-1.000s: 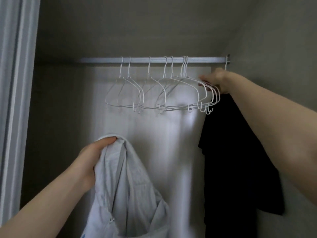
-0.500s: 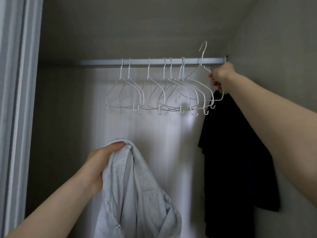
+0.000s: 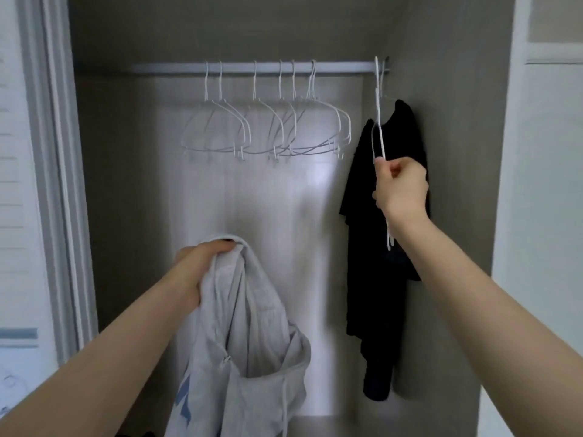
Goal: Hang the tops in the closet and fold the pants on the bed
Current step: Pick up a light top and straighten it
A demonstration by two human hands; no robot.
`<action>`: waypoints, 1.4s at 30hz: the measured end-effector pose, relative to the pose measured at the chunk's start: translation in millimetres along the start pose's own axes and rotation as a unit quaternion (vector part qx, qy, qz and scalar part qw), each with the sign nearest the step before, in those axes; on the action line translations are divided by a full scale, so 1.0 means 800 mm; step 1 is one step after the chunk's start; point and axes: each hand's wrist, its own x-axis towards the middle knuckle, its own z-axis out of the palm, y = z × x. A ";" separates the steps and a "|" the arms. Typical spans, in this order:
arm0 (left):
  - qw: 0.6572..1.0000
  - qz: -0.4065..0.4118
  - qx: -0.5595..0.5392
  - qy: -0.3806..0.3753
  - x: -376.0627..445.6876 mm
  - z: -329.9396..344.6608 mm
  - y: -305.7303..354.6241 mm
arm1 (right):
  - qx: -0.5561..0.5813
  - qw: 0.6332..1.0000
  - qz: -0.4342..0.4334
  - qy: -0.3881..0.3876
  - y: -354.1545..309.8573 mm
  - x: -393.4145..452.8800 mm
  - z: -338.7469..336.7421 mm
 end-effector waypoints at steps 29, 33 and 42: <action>0.854 0.127 0.495 0.093 -0.255 0.016 -0.092 | 0.107 0.794 0.311 -0.511 0.033 -0.250 -0.253; 0.831 0.159 0.532 0.044 -0.283 0.049 -0.090 | 0.100 0.812 0.300 -0.490 0.030 -0.273 -0.224; 0.874 0.146 0.463 0.001 -0.321 0.066 -0.054 | 0.087 0.885 0.276 -0.365 0.018 -0.300 -0.195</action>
